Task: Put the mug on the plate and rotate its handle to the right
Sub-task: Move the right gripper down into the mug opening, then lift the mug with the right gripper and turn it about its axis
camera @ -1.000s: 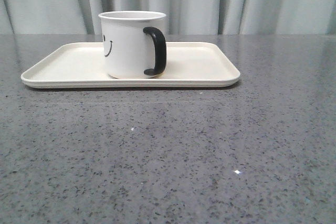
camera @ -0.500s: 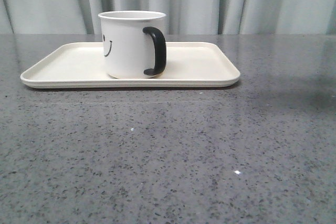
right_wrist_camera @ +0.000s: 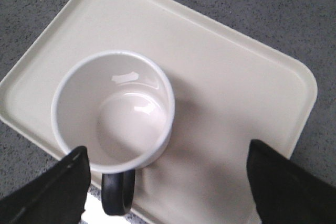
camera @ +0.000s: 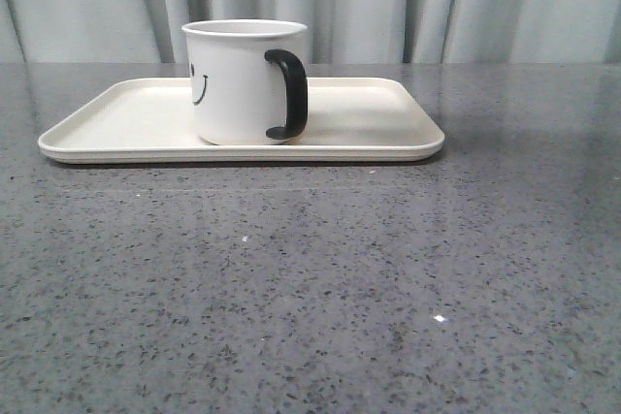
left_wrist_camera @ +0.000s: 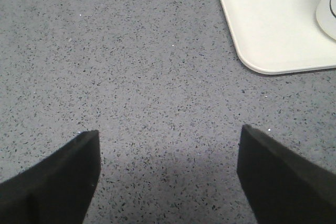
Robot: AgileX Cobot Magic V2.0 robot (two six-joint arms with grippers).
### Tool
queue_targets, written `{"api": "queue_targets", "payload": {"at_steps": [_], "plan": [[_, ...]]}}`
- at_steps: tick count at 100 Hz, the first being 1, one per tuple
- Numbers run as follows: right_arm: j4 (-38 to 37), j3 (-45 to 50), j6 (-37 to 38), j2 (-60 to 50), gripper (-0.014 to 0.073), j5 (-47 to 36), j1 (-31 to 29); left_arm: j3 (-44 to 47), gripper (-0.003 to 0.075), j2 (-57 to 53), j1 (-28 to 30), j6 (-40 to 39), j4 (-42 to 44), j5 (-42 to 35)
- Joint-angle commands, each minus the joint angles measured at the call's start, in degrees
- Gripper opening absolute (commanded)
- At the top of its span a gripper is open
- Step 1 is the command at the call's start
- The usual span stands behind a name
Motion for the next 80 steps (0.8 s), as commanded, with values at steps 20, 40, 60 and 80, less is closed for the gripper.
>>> {"api": "queue_targets", "payload": {"at_steps": [20, 40, 60, 80], "plan": [[-9.2, -8.3, 8.3, 5.3, 0.0604, -0.9, 2.8, -1.3, 0.0535, 0.1, 0.2, -0.5, 0.0, -3.9], [-9.2, -8.3, 9.9, 8.3, 0.0604, -1.1, 2.8, -1.3, 0.0535, 0.1, 0.2, -0.5, 0.0, -3.9], [-9.2, -8.3, 10.3, 10.5, 0.0604, -2.1, 2.8, -1.3, 0.0535, 0.1, 0.2, -0.5, 0.0, -4.0], [-9.2, -8.3, 10.3, 11.1, 0.0545, -1.9, 2.8, -1.3, 0.0535, 0.1, 0.2, -0.5, 0.0, -4.0]]}}
